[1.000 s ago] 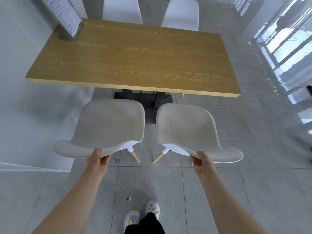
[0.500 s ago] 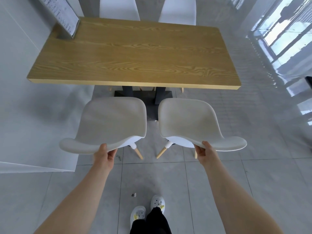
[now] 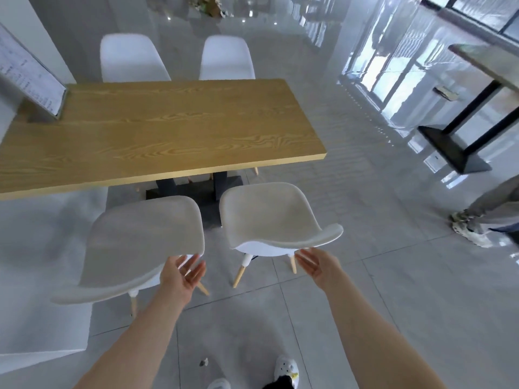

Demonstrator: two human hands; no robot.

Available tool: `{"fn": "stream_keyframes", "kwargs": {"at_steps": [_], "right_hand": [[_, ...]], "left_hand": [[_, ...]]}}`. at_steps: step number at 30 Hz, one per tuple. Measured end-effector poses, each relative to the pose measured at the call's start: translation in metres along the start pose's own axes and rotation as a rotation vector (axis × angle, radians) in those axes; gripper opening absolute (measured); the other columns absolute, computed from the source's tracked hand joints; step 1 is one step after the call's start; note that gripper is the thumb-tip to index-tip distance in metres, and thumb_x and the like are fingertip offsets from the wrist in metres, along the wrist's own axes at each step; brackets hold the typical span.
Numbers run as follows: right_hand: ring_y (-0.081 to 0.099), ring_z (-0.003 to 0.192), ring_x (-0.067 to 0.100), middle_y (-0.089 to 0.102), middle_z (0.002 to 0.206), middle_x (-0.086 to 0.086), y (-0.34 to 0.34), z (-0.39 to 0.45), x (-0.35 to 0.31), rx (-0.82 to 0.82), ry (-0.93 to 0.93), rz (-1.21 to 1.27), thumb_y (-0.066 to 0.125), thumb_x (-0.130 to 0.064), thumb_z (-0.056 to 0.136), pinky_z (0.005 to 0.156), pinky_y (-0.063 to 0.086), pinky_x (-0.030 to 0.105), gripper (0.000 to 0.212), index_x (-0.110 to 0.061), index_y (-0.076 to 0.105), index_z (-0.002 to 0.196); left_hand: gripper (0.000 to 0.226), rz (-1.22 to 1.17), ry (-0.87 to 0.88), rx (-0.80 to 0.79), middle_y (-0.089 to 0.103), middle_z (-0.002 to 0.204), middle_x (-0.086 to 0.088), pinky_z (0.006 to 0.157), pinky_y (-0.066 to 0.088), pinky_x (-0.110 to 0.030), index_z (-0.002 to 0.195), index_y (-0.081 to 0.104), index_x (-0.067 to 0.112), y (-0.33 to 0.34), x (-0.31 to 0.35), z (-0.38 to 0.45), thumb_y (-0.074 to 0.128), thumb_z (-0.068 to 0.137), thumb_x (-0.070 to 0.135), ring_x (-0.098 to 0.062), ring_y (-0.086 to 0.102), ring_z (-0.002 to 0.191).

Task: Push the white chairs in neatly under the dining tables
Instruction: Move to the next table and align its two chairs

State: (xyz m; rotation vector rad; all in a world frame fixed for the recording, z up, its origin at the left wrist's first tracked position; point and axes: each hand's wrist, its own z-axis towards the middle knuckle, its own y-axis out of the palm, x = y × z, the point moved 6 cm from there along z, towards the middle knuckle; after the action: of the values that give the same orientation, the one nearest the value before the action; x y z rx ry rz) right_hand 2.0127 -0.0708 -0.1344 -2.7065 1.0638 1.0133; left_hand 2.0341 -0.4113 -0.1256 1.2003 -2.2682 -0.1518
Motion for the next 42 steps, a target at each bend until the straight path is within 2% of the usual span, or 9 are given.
{"fn": "stream_keyframes", "kwargs": {"at_steps": [3, 6, 9, 15, 20, 23, 31, 35, 42], "right_hand": [[0.069, 0.065, 0.031, 0.069, 0.081, 0.016, -0.023, 0.003, -0.033, 0.021, -0.015, 0.034, 0.049, -0.001, 0.092, 0.049, 0.059, 0.033, 0.008, 0.001, 0.056, 0.09], [0.07, 0.047, 0.028, 0.071, 0.063, 0.015, -0.053, 0.018, -0.071, 0.038, -0.026, 0.112, 0.045, 0.0, 0.094, 0.042, 0.056, 0.031, 0.009, -0.001, 0.051, 0.087], [0.067, 0.041, 0.027, 0.065, 0.086, 0.019, -0.088, 0.041, -0.124, 0.043, -0.047, 0.156, 0.043, 0.001, 0.095, 0.04, 0.055, 0.032, 0.009, -0.002, 0.049, 0.089], [0.062, 0.074, 0.034, 0.061, 0.102, 0.018, -0.152, 0.104, -0.26, 0.002, -0.033, 0.048, 0.043, -0.003, 0.097, 0.042, 0.056, 0.03, 0.012, -0.001, 0.048, 0.107], [0.062, 0.073, 0.032, 0.061, 0.091, 0.013, -0.162, 0.144, -0.362, -0.076, -0.034, -0.008, 0.042, -0.004, 0.097, 0.044, 0.057, 0.03, 0.019, -0.003, 0.045, 0.115], [0.062, 0.073, 0.031, 0.061, 0.09, 0.013, -0.157, 0.17, -0.408, -0.114, -0.018, -0.018, 0.042, -0.004, 0.096, 0.045, 0.056, 0.03, 0.019, -0.004, 0.047, 0.114], [0.063, 0.071, 0.032, 0.061, 0.089, 0.012, -0.117, 0.278, -0.518, -0.149, 0.003, -0.052, 0.039, -0.004, 0.097, 0.043, 0.056, 0.029, 0.018, -0.003, 0.046, 0.113], [0.069, 0.053, 0.028, 0.061, 0.089, 0.013, -0.083, 0.341, -0.597, -0.131, -0.013, -0.087, 0.04, -0.004, 0.096, 0.043, 0.057, 0.03, 0.019, -0.003, 0.048, 0.113], [0.064, 0.073, 0.032, 0.061, 0.092, 0.012, 0.01, 0.434, -0.723, -0.214, 0.001, -0.141, 0.038, -0.003, 0.096, 0.045, 0.057, 0.031, 0.02, -0.002, 0.048, 0.115]], "left_hand": [[0.016, 0.075, -0.024, -0.086, 0.068, 0.088, -0.012, 0.05, 0.059, -0.032, 0.087, 0.051, 0.008, 0.061, -0.021, -0.013, 0.041, 0.094, 0.02, -0.029, 0.065, 0.074], [0.018, 0.137, -0.025, -0.149, 0.069, 0.084, -0.009, 0.048, 0.058, -0.029, 0.087, 0.052, 0.01, 0.128, -0.05, -0.018, 0.04, 0.095, 0.022, -0.026, 0.066, 0.069], [0.02, 0.192, -0.017, -0.203, 0.065, 0.095, -0.009, 0.056, 0.057, -0.03, 0.093, 0.052, 0.011, 0.204, -0.091, -0.018, 0.037, 0.097, 0.025, -0.026, 0.063, 0.077], [0.028, 0.194, -0.031, -0.231, 0.066, 0.103, -0.011, 0.066, 0.055, -0.037, 0.115, 0.052, 0.009, 0.351, -0.187, -0.007, 0.036, 0.096, 0.023, -0.027, 0.064, 0.089], [0.023, 0.194, -0.008, -0.207, 0.064, 0.097, -0.009, 0.067, 0.054, -0.036, 0.1, 0.055, 0.01, 0.46, -0.244, -0.005, 0.035, 0.097, 0.021, -0.025, 0.063, 0.082], [0.022, 0.195, 0.012, -0.18, 0.065, 0.094, -0.008, 0.066, 0.054, -0.034, 0.104, 0.054, 0.011, 0.51, -0.259, 0.002, 0.037, 0.096, 0.021, -0.024, 0.063, 0.08], [0.021, 0.133, 0.073, -0.146, 0.062, 0.088, -0.006, 0.077, 0.05, -0.036, 0.086, 0.052, 0.013, 0.656, -0.253, 0.077, 0.036, 0.097, 0.022, -0.021, 0.059, 0.076], [0.024, 0.108, 0.039, -0.132, 0.061, 0.089, -0.007, 0.082, 0.047, -0.037, 0.084, 0.051, 0.012, 0.745, -0.244, 0.128, 0.034, 0.099, 0.021, -0.021, 0.058, 0.076], [0.024, 0.055, 0.083, -0.11, 0.06, 0.085, -0.008, 0.084, 0.046, -0.038, 0.084, 0.052, 0.011, 0.888, -0.181, 0.189, 0.034, 0.098, 0.019, -0.023, 0.056, 0.075]]}}
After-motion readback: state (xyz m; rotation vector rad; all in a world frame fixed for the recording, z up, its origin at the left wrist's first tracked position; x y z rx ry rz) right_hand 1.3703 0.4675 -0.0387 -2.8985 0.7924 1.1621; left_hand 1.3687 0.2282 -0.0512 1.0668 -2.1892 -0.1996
